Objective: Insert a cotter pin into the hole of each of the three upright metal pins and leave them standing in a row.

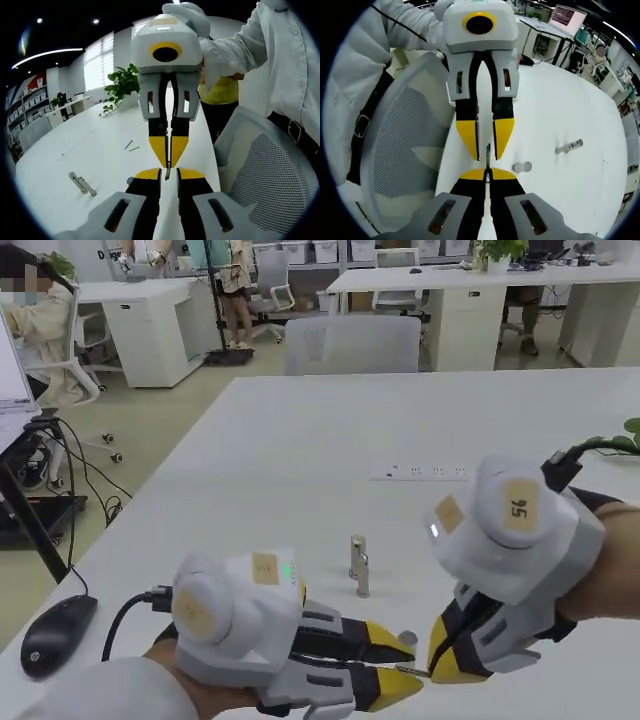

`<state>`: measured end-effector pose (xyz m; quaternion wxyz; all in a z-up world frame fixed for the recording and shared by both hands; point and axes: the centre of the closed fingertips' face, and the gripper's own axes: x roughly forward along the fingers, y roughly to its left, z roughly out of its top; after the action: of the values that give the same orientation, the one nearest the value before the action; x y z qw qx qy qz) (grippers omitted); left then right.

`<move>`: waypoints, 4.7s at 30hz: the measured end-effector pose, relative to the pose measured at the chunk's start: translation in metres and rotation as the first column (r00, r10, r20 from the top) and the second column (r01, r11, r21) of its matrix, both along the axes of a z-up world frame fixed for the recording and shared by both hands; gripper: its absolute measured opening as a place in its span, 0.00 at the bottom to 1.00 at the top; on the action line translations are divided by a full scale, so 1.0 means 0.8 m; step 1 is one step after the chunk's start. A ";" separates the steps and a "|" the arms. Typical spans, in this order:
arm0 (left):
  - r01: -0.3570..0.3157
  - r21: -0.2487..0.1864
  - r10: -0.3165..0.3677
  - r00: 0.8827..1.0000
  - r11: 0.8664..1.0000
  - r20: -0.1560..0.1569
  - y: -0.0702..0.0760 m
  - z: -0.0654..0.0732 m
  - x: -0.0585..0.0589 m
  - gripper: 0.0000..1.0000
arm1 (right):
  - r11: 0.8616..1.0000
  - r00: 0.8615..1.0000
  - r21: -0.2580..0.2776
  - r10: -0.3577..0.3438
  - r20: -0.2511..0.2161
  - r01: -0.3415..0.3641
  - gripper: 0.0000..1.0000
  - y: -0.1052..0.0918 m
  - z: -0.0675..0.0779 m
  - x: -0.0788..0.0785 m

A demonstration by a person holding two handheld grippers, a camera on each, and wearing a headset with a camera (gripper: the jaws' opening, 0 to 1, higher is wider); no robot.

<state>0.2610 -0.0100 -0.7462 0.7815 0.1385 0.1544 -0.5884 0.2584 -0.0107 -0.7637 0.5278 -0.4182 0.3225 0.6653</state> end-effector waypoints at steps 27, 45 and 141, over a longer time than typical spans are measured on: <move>0.011 0.023 -0.011 1.000 1.000 0.012 0.000 -0.007 -0.002 0.02 | 1.000 1.000 -0.011 0.024 0.003 -0.024 0.02 0.003 0.004 -0.006; 0.005 0.006 -0.005 1.000 1.000 0.002 0.006 -0.007 0.001 0.00 | 0.999 0.999 0.016 0.036 0.016 -0.036 0.05 0.008 0.004 -0.004; 0.110 0.008 -0.109 0.990 0.994 -0.086 -0.002 -0.019 -0.023 0.00 | 0.994 0.974 0.073 0.096 -0.203 -0.083 0.07 -0.007 -0.007 -0.029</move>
<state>0.2430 -0.0118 -0.7611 0.7398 0.1264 0.1836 -0.6348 0.2350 -0.0165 -0.7690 0.4742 -0.3439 0.3348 0.7381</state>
